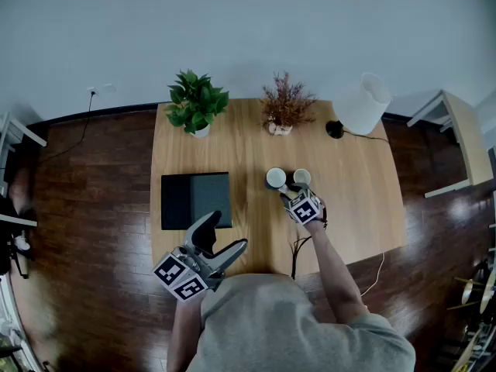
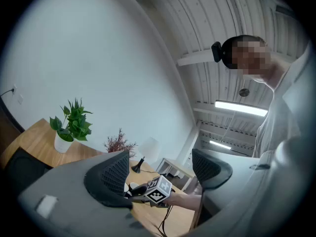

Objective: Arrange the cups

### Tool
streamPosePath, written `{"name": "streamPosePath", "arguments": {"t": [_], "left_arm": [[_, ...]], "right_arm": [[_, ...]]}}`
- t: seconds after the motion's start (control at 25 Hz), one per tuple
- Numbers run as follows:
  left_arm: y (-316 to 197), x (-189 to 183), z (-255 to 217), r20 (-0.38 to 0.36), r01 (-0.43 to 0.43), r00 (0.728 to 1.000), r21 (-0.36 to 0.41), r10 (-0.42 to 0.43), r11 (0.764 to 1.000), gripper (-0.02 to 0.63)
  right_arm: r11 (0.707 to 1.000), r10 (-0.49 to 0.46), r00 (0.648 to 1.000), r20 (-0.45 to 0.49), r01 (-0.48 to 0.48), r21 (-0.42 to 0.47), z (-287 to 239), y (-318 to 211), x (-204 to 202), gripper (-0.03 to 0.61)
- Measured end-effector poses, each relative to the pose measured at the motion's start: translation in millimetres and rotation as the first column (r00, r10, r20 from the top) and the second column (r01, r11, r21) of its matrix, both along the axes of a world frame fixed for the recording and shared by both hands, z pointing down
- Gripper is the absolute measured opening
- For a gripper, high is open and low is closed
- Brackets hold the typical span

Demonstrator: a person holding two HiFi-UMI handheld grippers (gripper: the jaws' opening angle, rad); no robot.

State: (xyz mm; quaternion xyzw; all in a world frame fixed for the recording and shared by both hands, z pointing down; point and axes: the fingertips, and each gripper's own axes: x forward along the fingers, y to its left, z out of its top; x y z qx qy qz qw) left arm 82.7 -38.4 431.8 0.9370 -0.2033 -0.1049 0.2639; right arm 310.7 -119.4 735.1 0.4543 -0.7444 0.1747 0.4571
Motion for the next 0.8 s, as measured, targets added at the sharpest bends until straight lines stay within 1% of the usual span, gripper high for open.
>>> {"name": "streamPosePath", "arguments": {"t": [0.36,0.6,0.64,0.72,0.8], "left_arm": [[-2,-3,2,-0.003,0.001,1.000,-0.007,-0.001,1.000,0.390],[-2,-6,5,-0.007,0.013,1.000,-0.014,-0.014,1.000,0.390],[-1,-8,6,-0.008,0.018,1.000,-0.017,-0.018,1.000,0.390],[-1,-14,9,-0.009,0.033,0.999,-0.028,-0.033,0.999,0.390],[0,-20,14,-0.010,0.049,0.999,-0.044,-0.050,0.998,0.390]], "right_arm": [[0.999,-0.029,1.000,-0.007,0.029,-0.023,5,-8,-6,0.178],[0.995,-0.085,0.994,-0.071,0.080,-0.061,14,-18,-6,0.178],[0.994,-0.097,0.992,-0.086,0.091,-0.068,14,-19,-6,0.137],[0.990,-0.120,0.987,-0.111,0.111,-0.086,12,-19,-5,0.117],[0.989,-0.126,0.987,-0.103,0.116,-0.096,9,-20,-4,0.097]]}}
